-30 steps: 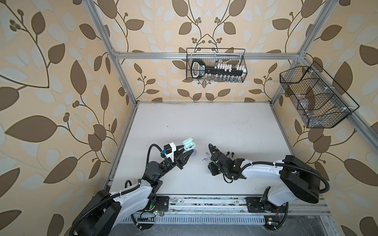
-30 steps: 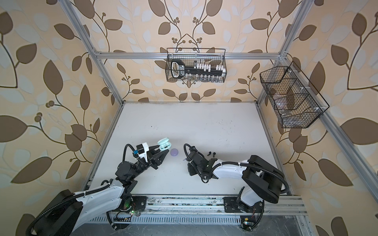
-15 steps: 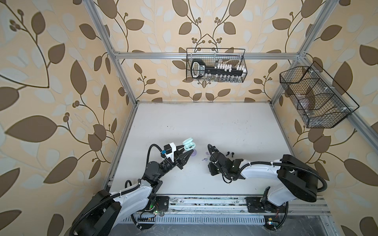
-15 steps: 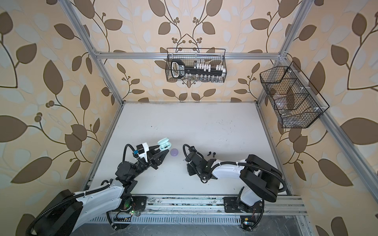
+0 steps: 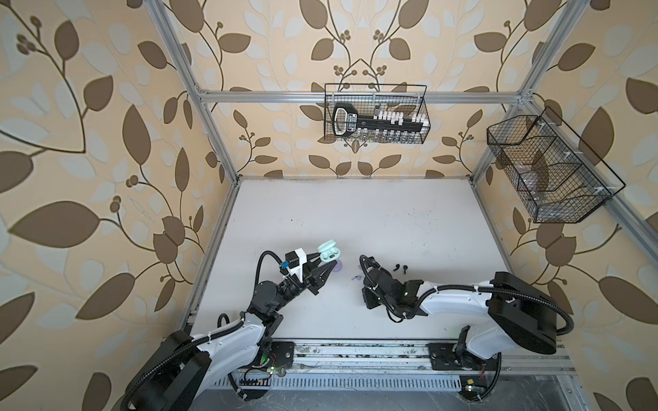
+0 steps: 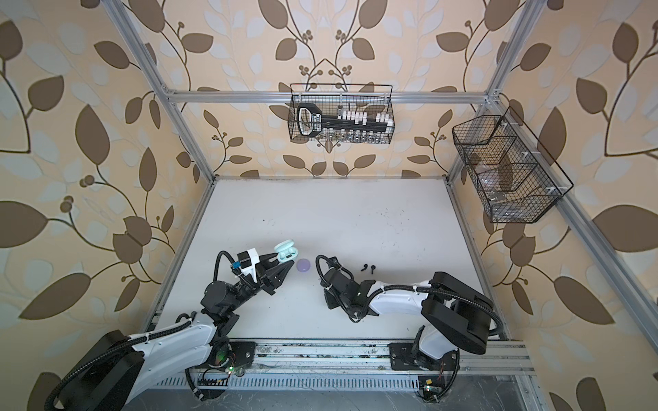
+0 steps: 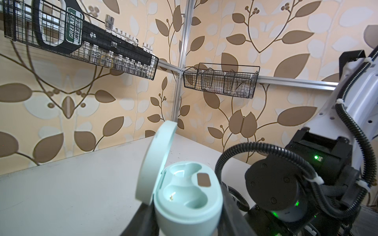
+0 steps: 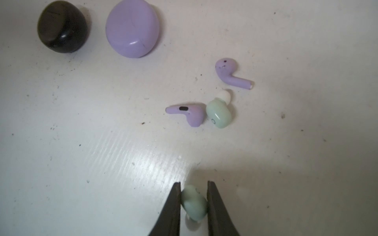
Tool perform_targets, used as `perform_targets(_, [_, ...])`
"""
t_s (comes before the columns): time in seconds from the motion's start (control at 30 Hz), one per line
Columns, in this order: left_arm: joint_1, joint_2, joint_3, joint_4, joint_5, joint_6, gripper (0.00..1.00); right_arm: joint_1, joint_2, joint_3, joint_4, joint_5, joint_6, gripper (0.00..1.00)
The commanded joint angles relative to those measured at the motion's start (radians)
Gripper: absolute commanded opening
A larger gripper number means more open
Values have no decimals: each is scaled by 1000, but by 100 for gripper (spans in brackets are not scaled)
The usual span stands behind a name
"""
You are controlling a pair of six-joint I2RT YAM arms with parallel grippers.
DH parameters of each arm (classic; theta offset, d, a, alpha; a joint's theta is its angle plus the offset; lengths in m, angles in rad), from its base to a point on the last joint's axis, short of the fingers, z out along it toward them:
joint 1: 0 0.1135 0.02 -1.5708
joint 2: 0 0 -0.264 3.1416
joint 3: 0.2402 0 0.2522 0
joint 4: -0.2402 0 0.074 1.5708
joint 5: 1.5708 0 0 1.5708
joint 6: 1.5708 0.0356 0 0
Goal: Insert the wireless bluetooth earbuds into the charging case
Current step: 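Lower the right gripper and close it on the mint-green earbud, then lift the mint-green earbud with the right gripper and draw it back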
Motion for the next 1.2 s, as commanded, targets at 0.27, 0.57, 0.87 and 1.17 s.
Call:
perform_targets(0.27, [4, -17, 10, 35, 28, 22, 0, 25, -43, -26, -14, 90, 43, 16])
perform_targets(0.57, [2, -10, 15, 13, 52, 67, 0, 36, -185, 0, -55, 200, 96, 13])
perform_targets(0.87, [2, -10, 35, -70, 80, 143, 0, 66, -267, 79, -98, 302, 114, 11])
perform_targets(1.17, [-2, -18, 34, -106, 40, 158, 0, 69, -267, 140, -117, 330, 92, 9])
